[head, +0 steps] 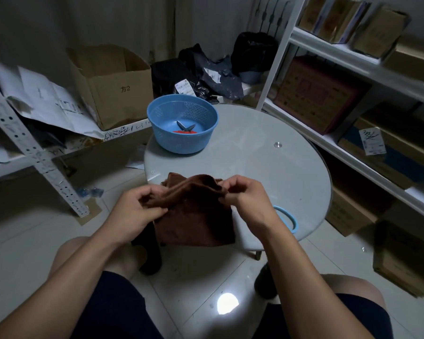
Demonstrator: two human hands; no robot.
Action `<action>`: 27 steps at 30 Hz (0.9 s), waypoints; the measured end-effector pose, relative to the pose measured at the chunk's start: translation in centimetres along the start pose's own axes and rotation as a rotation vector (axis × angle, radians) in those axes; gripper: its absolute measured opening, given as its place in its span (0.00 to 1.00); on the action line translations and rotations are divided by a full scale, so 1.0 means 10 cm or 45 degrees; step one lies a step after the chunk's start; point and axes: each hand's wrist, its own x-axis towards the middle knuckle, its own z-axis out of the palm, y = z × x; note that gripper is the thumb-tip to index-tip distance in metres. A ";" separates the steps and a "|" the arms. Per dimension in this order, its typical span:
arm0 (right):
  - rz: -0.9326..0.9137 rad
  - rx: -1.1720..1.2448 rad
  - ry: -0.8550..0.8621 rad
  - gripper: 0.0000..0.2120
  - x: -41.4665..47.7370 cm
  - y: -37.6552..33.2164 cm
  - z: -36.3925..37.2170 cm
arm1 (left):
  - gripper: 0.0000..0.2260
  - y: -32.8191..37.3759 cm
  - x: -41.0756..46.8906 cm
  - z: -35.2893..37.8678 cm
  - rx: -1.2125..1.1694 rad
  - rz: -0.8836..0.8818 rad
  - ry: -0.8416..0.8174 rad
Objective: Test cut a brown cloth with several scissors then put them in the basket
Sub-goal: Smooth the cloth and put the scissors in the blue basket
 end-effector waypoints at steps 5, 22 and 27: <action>-0.179 -0.055 -0.368 0.16 -0.34 0.07 -0.31 | 0.09 0.13 -0.26 -0.12 0.018 0.100 -0.238; -0.151 -0.715 0.413 0.16 0.11 0.23 -0.14 | 0.12 -0.08 0.32 0.11 0.840 -0.050 0.286; -0.481 -1.009 -0.100 0.20 -0.21 0.49 -0.22 | 0.30 -0.27 -0.02 0.05 1.274 0.575 -0.176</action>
